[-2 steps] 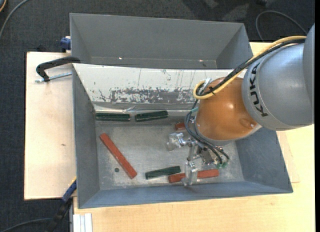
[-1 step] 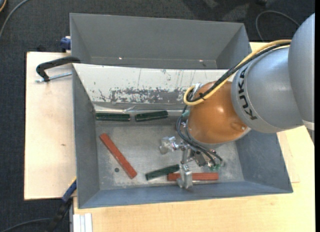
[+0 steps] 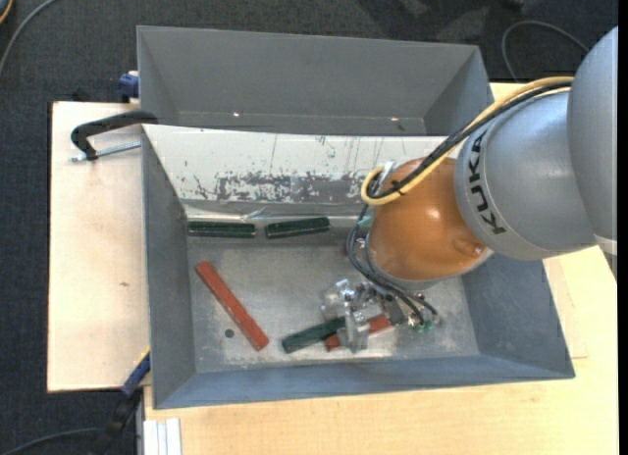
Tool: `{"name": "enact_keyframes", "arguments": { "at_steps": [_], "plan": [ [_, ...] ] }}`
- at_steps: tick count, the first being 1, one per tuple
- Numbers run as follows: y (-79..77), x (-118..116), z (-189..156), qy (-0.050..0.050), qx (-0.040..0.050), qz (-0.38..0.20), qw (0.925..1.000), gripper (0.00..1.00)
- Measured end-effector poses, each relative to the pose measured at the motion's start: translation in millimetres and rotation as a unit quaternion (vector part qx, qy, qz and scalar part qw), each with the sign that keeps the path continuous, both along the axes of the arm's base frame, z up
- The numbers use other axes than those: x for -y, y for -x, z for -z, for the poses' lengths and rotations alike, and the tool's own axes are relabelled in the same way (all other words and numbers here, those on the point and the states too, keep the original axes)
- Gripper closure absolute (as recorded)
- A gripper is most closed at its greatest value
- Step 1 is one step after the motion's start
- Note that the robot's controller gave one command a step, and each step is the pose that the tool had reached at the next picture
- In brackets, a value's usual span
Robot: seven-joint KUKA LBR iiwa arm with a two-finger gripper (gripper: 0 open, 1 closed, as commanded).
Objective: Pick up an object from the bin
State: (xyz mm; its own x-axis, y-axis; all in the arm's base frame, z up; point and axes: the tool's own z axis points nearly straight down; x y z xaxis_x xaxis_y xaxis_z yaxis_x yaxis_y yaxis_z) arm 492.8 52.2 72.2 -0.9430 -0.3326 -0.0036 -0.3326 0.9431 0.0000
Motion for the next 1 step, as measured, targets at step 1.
{"name": "enact_keyframes", "arguments": {
  "at_steps": [1],
  "plan": [
    [-22.2,-54.8,-138.9,-0.002,0.0058,-0.037,0.9993,1.00]
  ]
}}
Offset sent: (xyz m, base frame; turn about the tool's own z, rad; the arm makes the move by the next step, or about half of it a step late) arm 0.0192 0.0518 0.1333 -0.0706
